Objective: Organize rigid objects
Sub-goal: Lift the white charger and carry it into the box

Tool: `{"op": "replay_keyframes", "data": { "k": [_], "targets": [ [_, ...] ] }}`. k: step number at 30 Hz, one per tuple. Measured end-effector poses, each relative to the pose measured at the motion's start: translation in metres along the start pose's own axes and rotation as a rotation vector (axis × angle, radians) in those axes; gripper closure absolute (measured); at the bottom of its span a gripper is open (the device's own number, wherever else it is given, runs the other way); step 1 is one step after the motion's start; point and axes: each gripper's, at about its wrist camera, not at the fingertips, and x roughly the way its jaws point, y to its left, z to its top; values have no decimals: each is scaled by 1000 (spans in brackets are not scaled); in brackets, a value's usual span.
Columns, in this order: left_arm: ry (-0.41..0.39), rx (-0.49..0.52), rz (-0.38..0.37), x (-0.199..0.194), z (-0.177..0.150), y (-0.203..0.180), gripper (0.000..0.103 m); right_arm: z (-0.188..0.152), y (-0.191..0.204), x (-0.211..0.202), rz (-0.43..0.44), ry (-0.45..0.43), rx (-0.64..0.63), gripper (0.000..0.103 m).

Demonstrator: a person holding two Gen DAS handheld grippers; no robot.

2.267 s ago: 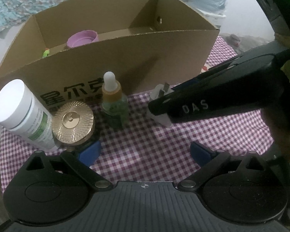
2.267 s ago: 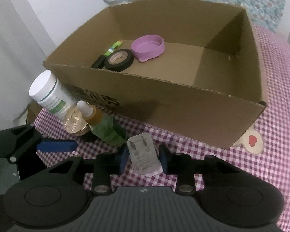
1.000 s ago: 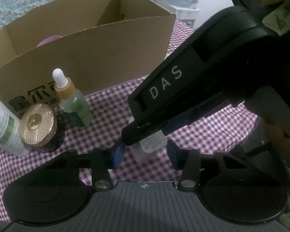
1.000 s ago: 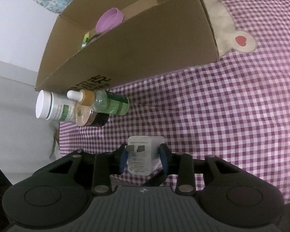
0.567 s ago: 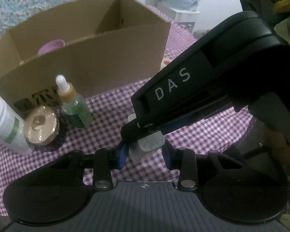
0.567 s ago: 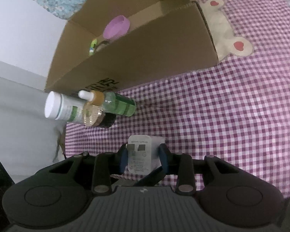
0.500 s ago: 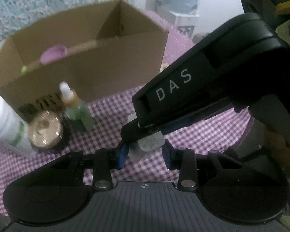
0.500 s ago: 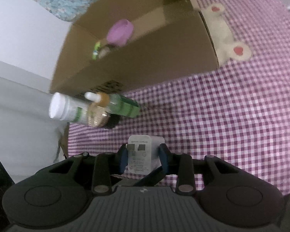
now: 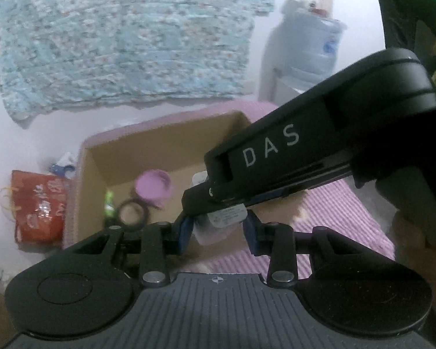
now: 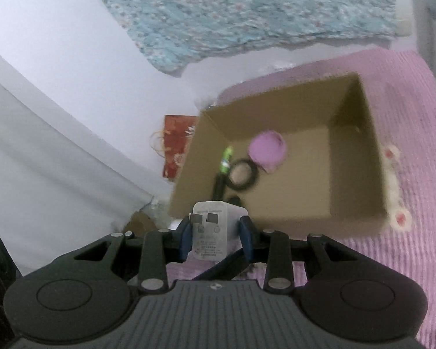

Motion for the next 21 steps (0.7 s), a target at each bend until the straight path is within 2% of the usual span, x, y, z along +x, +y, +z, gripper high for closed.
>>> {"op": "replay_keyframes", "data": {
  "k": [2,8,11,15,21],
  "targets": [
    [24,-21,14,15,12,11,66,19,-1,19,7,24,-4,66],
    [194,-134,7,81,35,48,66,56,-34,88,23,160,98,65],
    [270,-155,18,109,34,55,66,59,-48,115,20,210,129,65],
    [337,-188,20,125,27,60,66,57,-66,143,20,265,160,66],
    [397,-201,35,140,20,64,66,54,-81,166,23,309,189,67]
  ]
}}
